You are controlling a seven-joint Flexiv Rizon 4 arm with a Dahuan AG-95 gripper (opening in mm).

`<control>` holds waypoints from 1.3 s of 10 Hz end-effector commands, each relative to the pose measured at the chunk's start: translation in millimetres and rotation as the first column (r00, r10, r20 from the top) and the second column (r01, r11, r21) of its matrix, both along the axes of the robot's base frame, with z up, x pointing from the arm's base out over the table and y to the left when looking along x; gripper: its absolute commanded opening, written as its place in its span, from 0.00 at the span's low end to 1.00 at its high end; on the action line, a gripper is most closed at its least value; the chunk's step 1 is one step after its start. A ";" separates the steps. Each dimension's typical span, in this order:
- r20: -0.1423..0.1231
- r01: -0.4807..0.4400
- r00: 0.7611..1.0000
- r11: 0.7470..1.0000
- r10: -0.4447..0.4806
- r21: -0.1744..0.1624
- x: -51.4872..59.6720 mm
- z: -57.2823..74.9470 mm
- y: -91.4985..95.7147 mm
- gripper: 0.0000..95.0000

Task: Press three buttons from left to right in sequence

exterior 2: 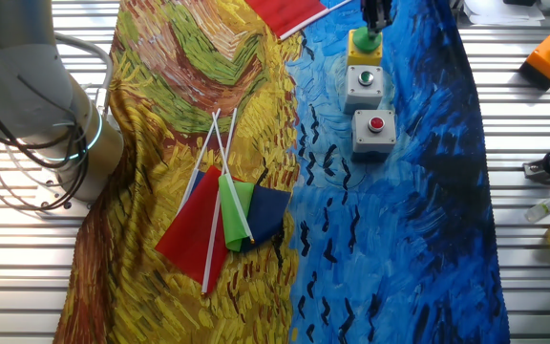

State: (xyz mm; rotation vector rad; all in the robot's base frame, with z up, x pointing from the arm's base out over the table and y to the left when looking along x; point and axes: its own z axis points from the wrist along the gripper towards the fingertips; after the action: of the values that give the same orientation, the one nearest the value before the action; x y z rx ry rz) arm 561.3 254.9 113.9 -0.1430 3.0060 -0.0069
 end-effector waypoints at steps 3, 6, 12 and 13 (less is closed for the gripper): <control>-0.011 -0.053 0.999 0.998 0.052 -0.024 -1.5 67.7 -12.2 0.00; -0.035 -0.057 0.998 0.993 0.053 -0.105 -2.9 109.8 -12.6 0.00; -0.039 -0.085 0.996 0.990 0.080 -0.116 -33.8 175.7 -21.9 0.00; -0.039 -0.096 0.995 0.989 0.092 -0.113 -39.9 180.7 -25.9 0.00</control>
State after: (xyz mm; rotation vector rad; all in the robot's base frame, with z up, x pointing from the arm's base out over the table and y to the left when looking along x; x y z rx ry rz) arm 519.8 227.6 296.2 -0.2987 3.0292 -0.1671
